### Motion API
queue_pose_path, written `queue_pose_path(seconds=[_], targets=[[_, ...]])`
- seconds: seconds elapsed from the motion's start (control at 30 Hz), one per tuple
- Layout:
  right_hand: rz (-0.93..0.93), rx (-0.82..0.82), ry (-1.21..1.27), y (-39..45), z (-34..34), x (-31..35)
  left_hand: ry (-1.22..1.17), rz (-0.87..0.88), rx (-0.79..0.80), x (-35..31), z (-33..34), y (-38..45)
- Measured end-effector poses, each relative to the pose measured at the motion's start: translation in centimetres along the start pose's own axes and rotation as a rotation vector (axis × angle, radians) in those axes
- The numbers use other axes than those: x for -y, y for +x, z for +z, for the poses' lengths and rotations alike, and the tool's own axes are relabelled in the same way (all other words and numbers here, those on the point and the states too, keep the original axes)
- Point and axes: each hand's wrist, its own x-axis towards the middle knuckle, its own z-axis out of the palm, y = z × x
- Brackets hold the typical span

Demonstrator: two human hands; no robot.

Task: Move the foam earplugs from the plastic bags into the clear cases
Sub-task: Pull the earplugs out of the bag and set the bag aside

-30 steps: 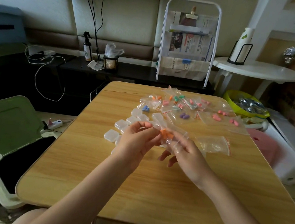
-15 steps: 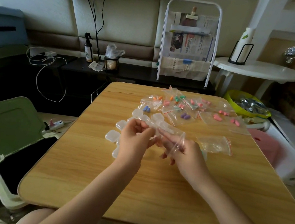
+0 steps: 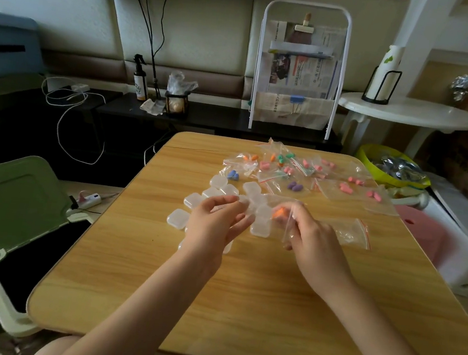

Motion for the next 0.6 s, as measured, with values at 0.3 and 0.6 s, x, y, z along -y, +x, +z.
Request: queue_pose_path(seconds=[0.3,0.6], targets=[[0.049,0.255,0.017,-0.4,0.2,0.6,0.198,-0.093,0.152,-0.6,-0.5,-0.1],[-0.02,0.089,-0.031,-0.5,0.8,0.7,0.036,-0.289,0.127,-0.8,-0.3,-0.1]])
